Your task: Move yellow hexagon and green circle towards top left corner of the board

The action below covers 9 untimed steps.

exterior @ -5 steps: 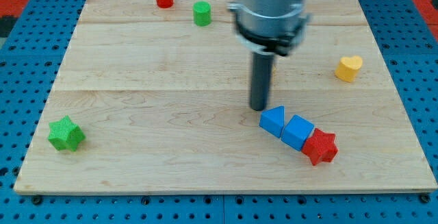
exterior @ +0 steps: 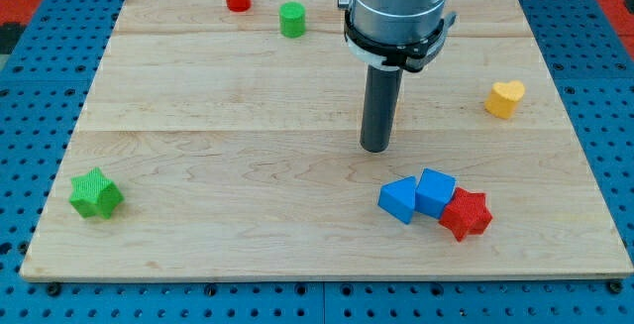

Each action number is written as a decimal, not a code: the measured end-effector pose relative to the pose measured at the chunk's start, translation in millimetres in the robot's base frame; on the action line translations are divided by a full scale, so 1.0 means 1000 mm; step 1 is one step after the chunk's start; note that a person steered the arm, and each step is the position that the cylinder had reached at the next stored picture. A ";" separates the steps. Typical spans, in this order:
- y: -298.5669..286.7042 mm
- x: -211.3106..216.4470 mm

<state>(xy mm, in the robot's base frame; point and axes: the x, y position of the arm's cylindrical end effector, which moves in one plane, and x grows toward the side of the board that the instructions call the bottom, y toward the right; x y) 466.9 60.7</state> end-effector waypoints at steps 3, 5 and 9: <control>0.036 -0.075; -0.189 -0.113; -0.263 -0.203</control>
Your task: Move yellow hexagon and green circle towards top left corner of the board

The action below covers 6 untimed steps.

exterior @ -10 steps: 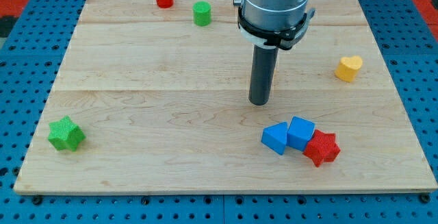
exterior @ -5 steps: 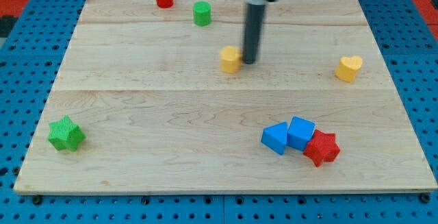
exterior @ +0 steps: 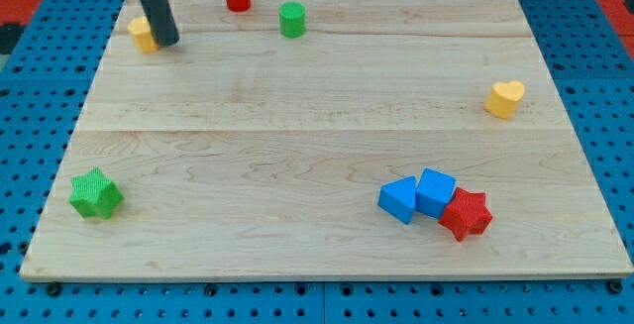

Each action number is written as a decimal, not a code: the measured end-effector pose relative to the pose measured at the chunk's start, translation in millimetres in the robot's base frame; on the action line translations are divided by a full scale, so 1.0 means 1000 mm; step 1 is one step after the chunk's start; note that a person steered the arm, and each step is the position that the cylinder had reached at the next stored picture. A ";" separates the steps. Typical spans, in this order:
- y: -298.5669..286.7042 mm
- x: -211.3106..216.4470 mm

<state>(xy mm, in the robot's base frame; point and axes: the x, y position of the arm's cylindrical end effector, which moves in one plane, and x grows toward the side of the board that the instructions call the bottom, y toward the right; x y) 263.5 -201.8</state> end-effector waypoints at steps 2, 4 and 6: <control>0.193 -0.033; 0.243 -0.063; 0.275 -0.019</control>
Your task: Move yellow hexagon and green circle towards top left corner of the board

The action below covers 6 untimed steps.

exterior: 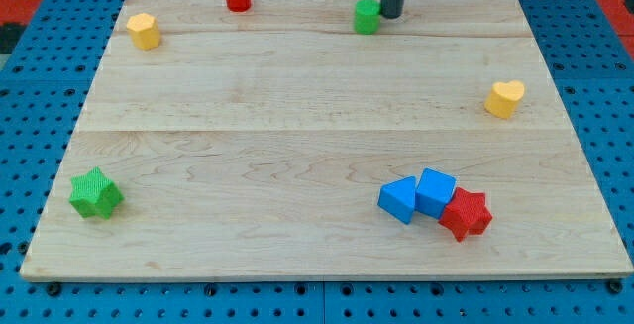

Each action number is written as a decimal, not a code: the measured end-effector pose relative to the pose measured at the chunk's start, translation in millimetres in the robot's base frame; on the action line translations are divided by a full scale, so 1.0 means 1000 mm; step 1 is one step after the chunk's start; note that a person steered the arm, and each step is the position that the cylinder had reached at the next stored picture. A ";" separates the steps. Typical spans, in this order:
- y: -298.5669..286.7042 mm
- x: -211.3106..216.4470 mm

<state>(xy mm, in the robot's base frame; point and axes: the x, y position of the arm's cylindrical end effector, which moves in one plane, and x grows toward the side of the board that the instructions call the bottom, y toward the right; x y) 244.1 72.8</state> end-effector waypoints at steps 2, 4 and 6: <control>-0.243 -0.006; -0.216 0.060; -0.230 0.106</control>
